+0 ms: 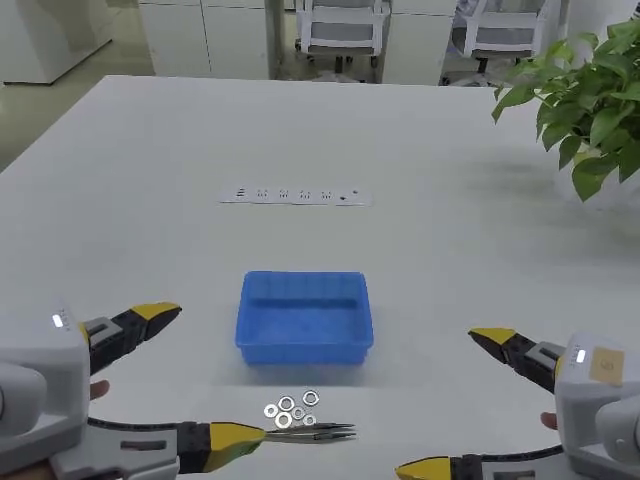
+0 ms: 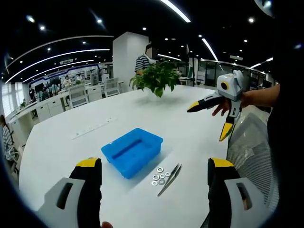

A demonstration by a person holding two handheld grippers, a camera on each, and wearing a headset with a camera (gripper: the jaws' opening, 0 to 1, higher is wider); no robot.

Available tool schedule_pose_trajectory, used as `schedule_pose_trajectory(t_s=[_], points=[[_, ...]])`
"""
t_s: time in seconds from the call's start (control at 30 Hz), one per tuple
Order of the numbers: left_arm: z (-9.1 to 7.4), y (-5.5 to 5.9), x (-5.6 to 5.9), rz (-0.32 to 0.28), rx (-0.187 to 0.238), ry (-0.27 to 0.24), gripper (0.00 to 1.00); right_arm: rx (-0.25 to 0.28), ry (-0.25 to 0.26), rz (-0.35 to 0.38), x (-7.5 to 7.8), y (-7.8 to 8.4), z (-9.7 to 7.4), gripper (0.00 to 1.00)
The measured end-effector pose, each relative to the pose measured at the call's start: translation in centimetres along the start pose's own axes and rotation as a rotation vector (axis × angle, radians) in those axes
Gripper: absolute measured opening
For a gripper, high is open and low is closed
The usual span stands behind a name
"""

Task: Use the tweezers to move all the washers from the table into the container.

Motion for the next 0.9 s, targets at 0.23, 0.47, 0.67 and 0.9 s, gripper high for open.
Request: schedule_pose_trajectory(t_s=[0.23, 0.47, 0.67, 0.9], points=[[0.11, 0.08, 0.10, -0.001, 0.001, 0.004, 0.99, 0.001, 0.004, 0.000, 0.09, -0.05, -0.12, 1.00], [-0.03, 0.18, -0.12, -0.001, 0.005, 0.000, 0.99, -0.002, 0.004, -0.006, 0.08, -0.10, -0.22, 1.00], [-0.04, 0.21, -0.01, 0.001, 0.003, 0.003, 0.99, -0.001, 0.004, -0.007, 0.06, -0.20, -0.31, 1.00], [-0.19, 0.08, 0.02, 0.001, 0.005, 0.004, 0.99, -0.005, 0.004, -0.009, 0.09, -0.26, -0.40, 1.00]])
Point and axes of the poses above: the centre of the closed fingertips' face, and the gripper's own axes: z roughly forward along the fingers, x roughly to its right, y roughly out of its underside, the point moved 3 cm from there along -z, roughly backward along the fingers, and after that the axes turned 14 degrees about z, right-handed, at the moved point
